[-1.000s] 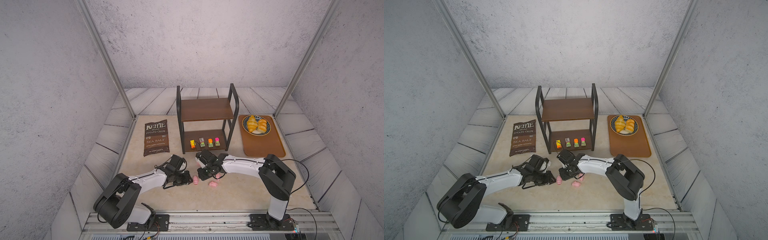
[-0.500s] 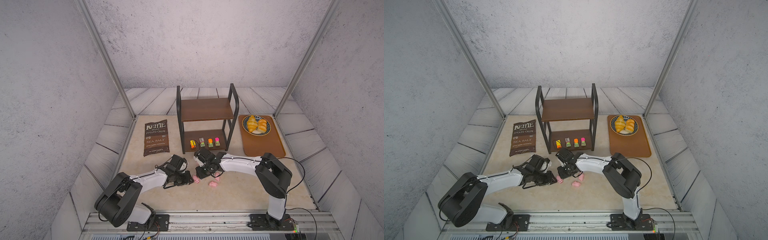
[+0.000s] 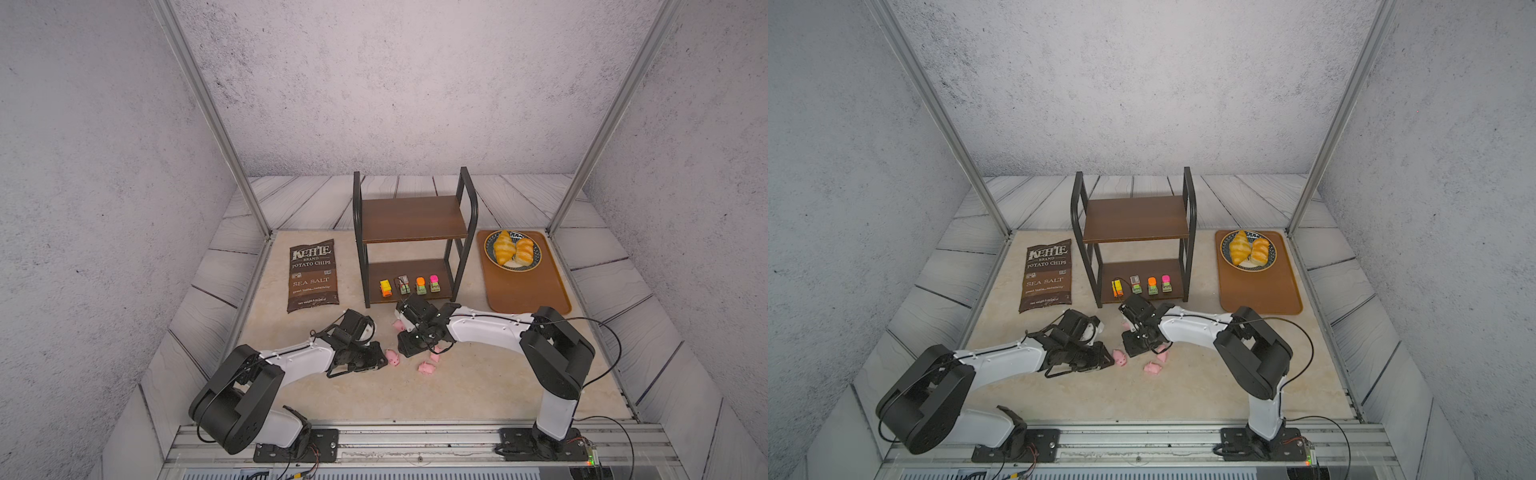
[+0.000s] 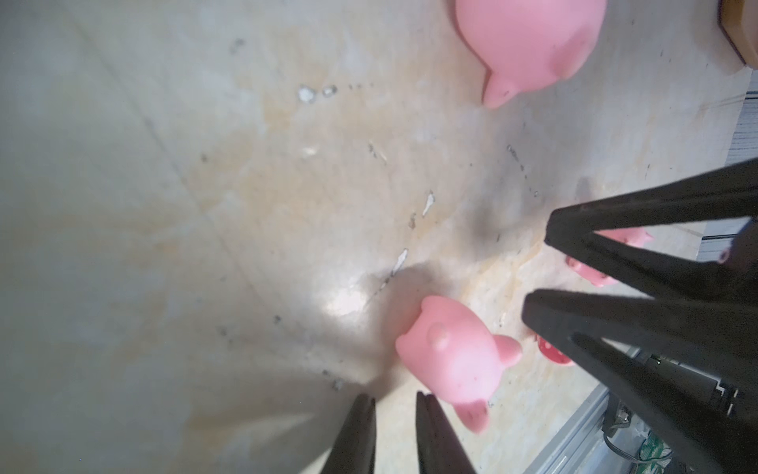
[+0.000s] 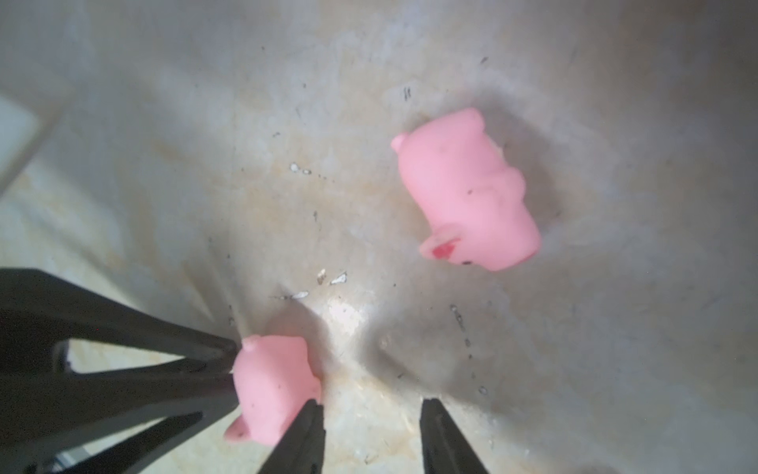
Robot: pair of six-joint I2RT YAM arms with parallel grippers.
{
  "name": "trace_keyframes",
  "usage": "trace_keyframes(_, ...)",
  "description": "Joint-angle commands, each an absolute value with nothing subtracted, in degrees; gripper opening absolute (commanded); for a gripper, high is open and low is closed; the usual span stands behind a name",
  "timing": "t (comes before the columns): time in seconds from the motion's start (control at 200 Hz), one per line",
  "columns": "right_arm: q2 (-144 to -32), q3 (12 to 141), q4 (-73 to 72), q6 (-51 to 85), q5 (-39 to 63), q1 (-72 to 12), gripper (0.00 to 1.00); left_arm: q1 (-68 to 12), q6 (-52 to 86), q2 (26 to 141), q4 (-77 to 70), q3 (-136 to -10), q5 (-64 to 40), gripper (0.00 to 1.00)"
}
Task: Organize plastic toys on shelves
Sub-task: Adjust the plastic toy at the center of the board.
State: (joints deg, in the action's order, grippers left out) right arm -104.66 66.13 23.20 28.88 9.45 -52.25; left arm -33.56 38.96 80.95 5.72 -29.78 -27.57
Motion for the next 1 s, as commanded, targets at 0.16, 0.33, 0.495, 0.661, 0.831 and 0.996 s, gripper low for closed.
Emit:
trace_keyframes(0.16,-98.83,63.22,21.60,28.75,12.66,-52.27,0.48,-34.01,38.23,82.22,7.56,-29.38,-26.37,0.24)
trace_keyframes(0.33,-97.99,61.41,18.89,28.21,18.16,-52.24,0.48,-34.03,38.18,82.20,7.79,-29.62,-26.07,0.24)
trace_keyframes(0.495,-100.04,61.30,17.61,27.95,22.19,-52.45,0.49,-34.01,38.11,82.26,8.15,-29.77,-25.76,0.24)
trace_keyframes(0.661,-102.04,61.86,16.05,28.39,22.68,-52.63,0.46,-34.01,37.99,82.43,8.10,-29.86,-25.82,0.24)
trace_keyframes(0.831,-104.74,63.52,17.07,28.54,21.23,-52.82,0.43,-34.01,37.99,82.53,8.12,-29.80,-25.84,0.23)
trace_keyframes(0.996,-106.55,63.80,17.40,28.65,20.55,-52.80,0.42,-34.04,37.95,82.53,8.20,-30.06,-25.91,0.23)
